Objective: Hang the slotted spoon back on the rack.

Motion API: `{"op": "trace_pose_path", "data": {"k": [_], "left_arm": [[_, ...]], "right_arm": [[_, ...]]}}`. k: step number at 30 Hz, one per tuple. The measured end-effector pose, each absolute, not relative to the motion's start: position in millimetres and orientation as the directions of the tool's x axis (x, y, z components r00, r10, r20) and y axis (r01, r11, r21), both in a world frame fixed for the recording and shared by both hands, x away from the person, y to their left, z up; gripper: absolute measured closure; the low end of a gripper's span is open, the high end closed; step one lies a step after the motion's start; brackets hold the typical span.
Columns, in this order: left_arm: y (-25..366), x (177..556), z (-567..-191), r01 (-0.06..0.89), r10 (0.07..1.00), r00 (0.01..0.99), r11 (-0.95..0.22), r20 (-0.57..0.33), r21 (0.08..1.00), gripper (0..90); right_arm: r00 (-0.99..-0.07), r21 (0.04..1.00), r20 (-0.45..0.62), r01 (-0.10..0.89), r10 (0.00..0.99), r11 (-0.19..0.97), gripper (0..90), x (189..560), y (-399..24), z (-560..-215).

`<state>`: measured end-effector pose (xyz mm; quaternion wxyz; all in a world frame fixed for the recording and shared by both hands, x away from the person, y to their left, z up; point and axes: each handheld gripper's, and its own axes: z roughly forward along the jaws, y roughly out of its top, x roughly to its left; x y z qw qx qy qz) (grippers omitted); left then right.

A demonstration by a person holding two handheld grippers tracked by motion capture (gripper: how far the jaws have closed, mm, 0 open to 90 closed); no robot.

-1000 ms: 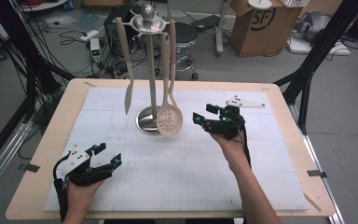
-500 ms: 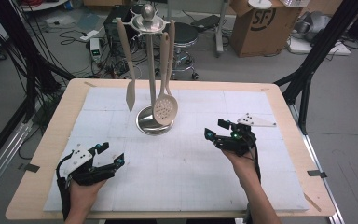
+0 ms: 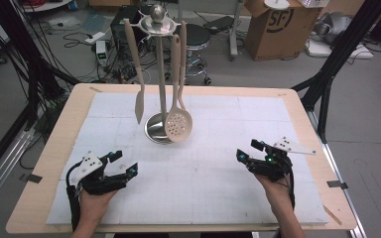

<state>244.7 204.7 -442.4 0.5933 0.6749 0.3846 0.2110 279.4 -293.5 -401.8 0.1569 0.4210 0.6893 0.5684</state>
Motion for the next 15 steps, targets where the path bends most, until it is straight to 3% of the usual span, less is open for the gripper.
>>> {"op": "trace_pose_path", "data": {"k": [15], "left_arm": [[201,249,-444,0.291,0.755,0.619,0.031,-0.213,0.956,19.0]], "right_arm": [[-0.563,0.898,0.3,0.439,0.77,-0.029,18.3,267,-310,-423]]}}
